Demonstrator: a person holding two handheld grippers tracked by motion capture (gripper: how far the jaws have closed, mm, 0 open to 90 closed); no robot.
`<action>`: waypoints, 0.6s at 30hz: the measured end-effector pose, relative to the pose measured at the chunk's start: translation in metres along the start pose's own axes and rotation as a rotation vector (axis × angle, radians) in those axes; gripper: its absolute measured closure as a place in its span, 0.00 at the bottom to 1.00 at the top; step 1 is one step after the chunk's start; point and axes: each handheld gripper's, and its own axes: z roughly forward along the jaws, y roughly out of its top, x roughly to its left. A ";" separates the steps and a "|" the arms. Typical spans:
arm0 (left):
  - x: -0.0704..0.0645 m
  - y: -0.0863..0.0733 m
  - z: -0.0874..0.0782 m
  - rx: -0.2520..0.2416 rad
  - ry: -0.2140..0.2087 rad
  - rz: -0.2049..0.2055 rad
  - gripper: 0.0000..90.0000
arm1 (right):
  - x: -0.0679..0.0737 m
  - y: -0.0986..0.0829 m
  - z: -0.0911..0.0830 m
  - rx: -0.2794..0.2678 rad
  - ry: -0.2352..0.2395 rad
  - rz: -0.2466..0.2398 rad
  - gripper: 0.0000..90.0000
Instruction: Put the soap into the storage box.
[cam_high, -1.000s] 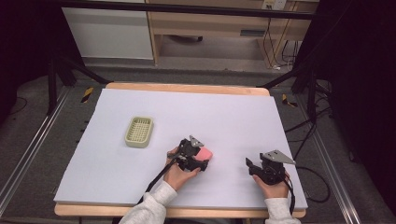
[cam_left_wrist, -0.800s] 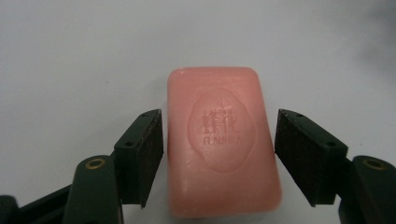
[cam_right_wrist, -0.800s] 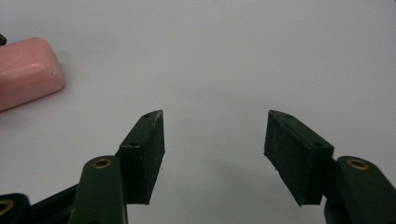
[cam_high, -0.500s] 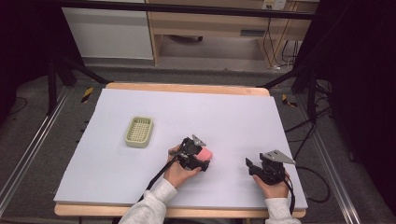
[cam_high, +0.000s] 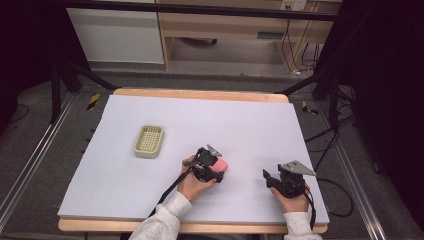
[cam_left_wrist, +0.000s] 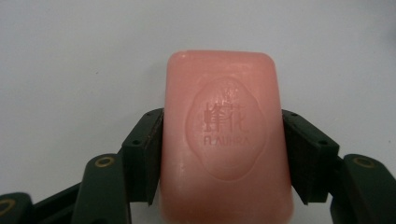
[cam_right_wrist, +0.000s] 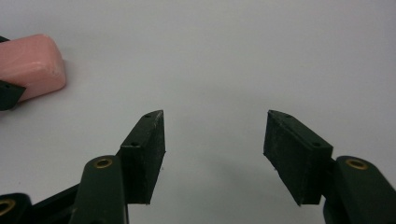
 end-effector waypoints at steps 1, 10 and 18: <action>0.000 0.000 0.000 0.000 0.000 0.000 0.41 | 0.000 0.000 0.000 0.000 0.000 0.000 0.43; -0.001 0.002 -0.001 0.021 0.009 0.011 0.41 | 0.000 0.000 0.000 0.000 0.001 0.001 0.43; 0.003 0.002 -0.017 0.009 0.007 0.012 0.41 | 0.000 0.000 0.000 -0.004 -0.001 -0.003 0.43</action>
